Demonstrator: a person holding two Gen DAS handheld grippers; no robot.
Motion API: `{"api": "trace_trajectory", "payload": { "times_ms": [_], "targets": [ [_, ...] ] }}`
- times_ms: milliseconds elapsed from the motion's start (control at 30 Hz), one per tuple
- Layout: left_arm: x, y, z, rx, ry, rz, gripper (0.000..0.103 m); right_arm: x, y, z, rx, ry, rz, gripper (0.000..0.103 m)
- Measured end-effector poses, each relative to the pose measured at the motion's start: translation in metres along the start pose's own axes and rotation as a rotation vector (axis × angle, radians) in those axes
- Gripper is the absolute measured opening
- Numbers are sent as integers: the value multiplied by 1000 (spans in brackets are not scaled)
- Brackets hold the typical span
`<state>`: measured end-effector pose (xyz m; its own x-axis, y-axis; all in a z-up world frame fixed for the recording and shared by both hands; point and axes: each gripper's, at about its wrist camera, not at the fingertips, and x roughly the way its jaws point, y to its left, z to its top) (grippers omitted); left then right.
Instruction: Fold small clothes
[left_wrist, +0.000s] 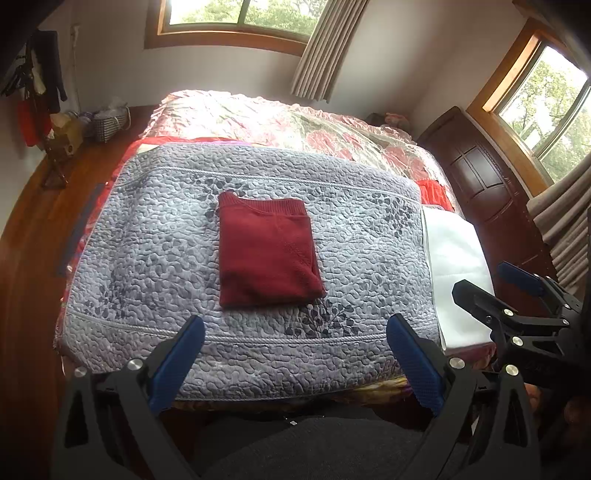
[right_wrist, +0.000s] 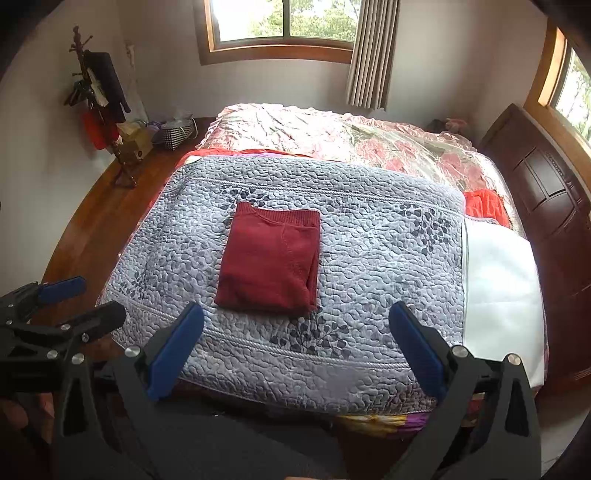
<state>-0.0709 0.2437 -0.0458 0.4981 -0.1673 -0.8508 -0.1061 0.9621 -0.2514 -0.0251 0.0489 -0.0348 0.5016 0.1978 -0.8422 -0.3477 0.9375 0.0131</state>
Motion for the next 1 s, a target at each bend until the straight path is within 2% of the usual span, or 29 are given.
{"api": "trace_trajectory", "payload": {
  "times_ms": [1000],
  "targets": [
    [-11, 4, 1, 13, -71, 68, 99, 6, 11, 0, 11, -30, 26, 100]
  ]
}}
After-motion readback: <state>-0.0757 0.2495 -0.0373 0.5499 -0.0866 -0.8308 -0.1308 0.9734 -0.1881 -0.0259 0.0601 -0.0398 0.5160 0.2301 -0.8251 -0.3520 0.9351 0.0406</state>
